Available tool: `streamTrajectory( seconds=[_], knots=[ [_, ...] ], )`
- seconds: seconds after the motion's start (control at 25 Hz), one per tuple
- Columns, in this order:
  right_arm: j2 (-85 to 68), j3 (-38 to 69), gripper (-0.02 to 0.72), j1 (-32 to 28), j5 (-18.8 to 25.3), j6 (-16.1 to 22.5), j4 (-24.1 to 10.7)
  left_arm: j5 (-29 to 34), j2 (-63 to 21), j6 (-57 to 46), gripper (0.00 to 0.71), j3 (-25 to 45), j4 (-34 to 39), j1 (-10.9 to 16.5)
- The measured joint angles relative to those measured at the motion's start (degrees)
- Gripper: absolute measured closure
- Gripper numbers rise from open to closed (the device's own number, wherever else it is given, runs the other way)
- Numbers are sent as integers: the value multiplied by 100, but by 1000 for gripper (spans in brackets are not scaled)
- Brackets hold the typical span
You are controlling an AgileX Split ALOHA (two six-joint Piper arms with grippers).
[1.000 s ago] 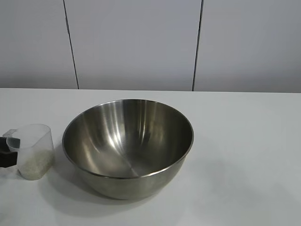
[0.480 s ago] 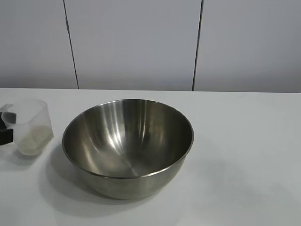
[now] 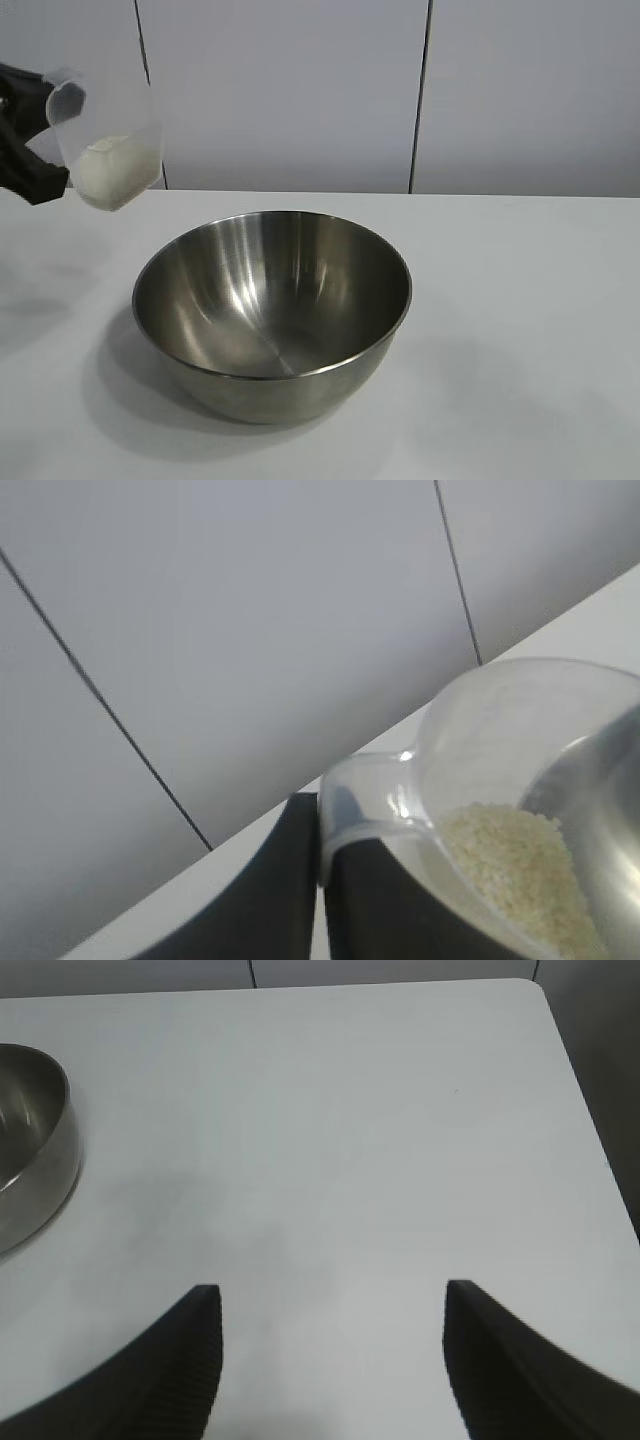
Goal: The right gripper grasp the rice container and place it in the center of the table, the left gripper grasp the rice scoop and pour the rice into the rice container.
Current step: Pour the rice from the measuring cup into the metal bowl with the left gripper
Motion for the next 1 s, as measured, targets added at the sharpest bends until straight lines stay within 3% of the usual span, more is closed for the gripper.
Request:
streamTrajectory(
  seconds=[0.2,0.32,0.4,0.56,0.72,1.0],
  knots=[
    [0,0,261,0,0,0,0,1041,-73,2265,704,-657,-1173,-1171],
    [0,0,261,0,0,0,0,1026,-38,4225,704,-871,-1976,-1784],
    [0,0,261,0,0,0,0,803,117,5722,704,-973,-2384,-2016],
    [0,0,261,0,0,0,0,284,654,8076,704,-1057,-2820,-2201],
    [0,0,261,0,0,0,0,-179,1132,9731,704,-1087,-2901,-2246],
    [0,0,261,0,0,0,0,-511,1424,11741,704,-1149,-2934,-2258]
  ],
)
